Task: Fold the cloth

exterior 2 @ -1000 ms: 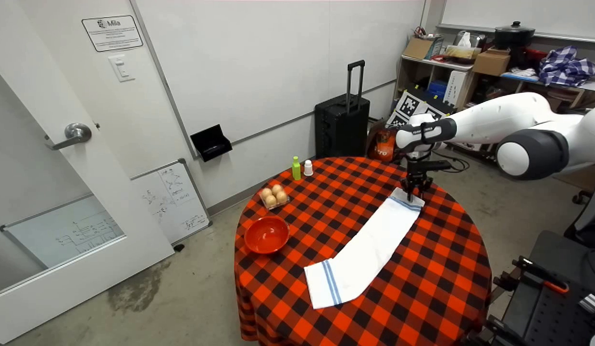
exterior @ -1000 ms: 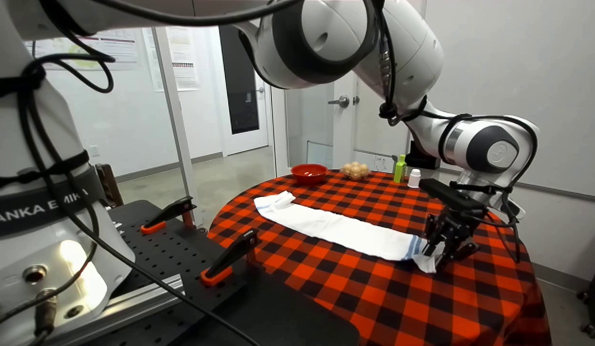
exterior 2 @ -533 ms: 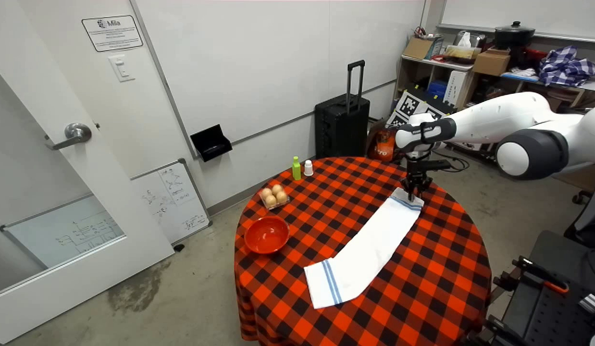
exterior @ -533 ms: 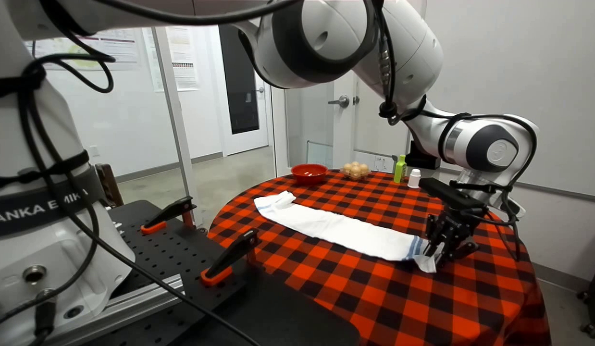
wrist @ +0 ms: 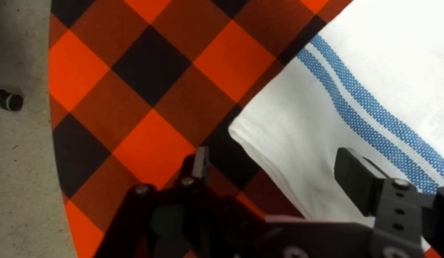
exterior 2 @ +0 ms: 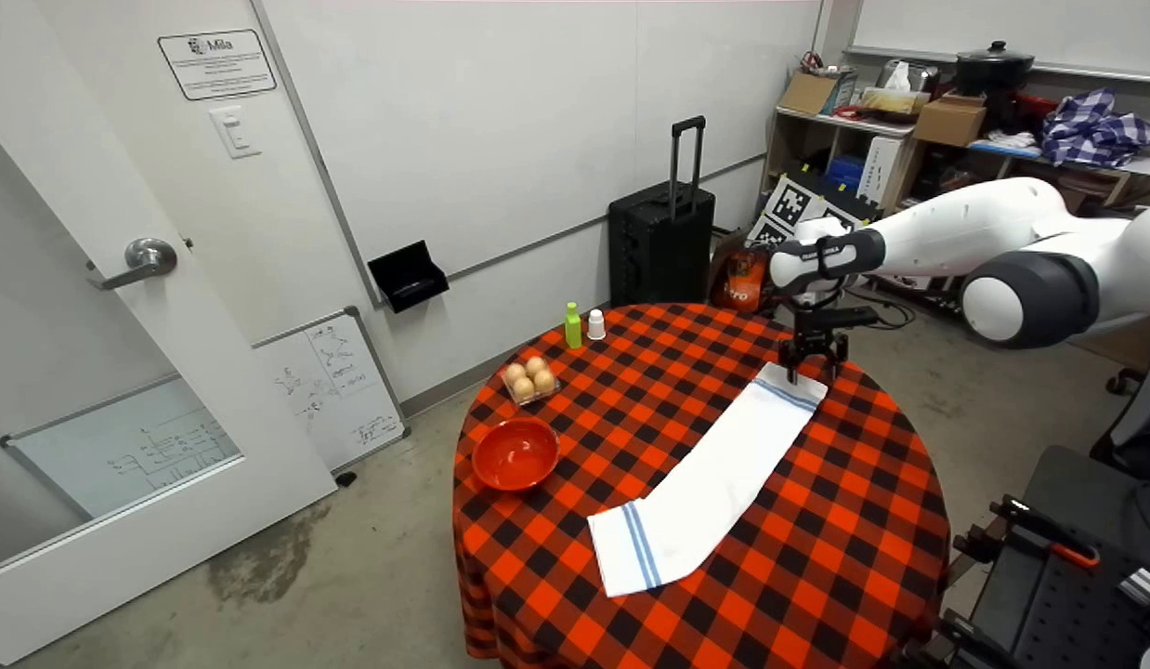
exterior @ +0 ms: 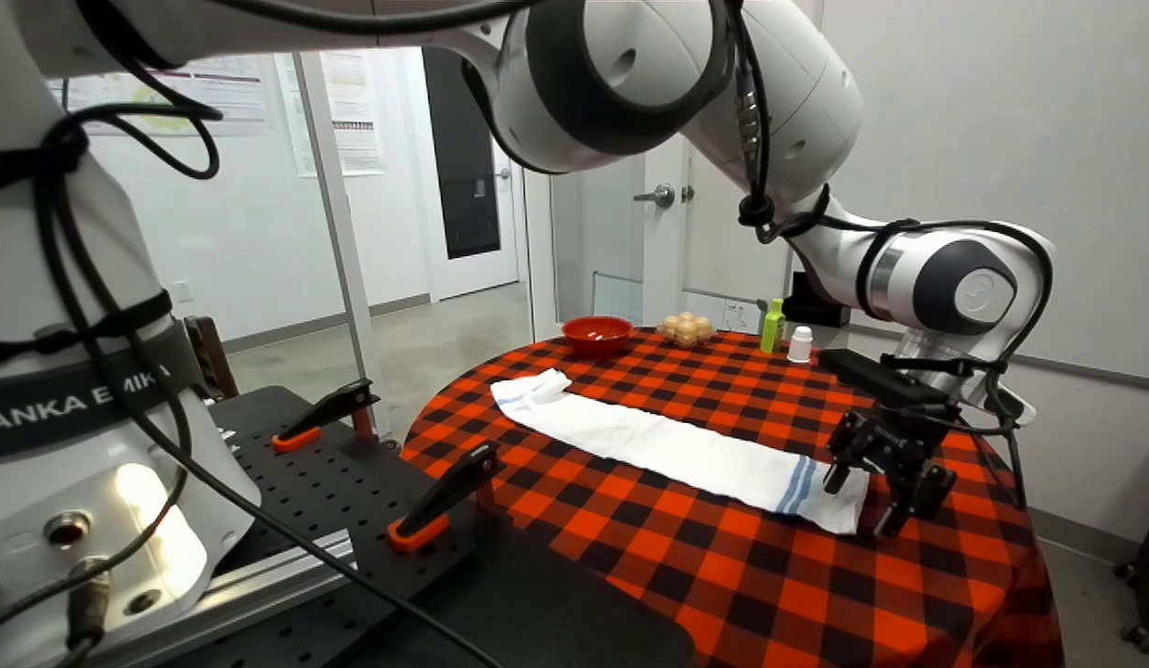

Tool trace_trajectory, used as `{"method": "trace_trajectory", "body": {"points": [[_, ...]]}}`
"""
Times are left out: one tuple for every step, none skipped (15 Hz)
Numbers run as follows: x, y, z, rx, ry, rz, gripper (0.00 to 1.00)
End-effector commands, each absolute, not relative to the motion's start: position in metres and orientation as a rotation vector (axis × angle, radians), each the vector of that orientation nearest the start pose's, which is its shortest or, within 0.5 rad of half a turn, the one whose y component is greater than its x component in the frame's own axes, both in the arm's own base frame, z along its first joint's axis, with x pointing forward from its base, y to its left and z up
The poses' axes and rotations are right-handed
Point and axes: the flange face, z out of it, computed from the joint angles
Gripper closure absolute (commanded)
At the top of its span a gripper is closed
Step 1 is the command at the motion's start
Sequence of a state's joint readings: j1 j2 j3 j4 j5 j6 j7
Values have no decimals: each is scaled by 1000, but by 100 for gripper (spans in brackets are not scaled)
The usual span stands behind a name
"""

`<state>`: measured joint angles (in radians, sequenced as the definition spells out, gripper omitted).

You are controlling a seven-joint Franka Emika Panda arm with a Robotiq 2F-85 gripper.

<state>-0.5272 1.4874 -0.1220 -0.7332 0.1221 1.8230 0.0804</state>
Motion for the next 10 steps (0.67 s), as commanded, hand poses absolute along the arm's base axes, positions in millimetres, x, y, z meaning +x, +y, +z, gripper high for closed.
{"method": "trace_trajectory", "body": {"points": [[597, -402, -19, -2823, 1088, 577, 16], [596, -403, -20, -2818, 1096, 579, 20], [596, -403, -20, -2815, 1104, 581, 30], [595, -403, -21, -2811, 1109, 582, 30], [595, -403, -21, -2807, 1115, 582, 39], [595, -403, -21, -2804, 1122, 583, 52], [595, -403, -21, -2800, 1131, 583, 63], [595, -404, -20, -2797, 1138, 583, 70], [595, -404, -20, -2795, 1143, 583, 80], [595, -404, -20, -2792, 1148, 582, 87]]}}
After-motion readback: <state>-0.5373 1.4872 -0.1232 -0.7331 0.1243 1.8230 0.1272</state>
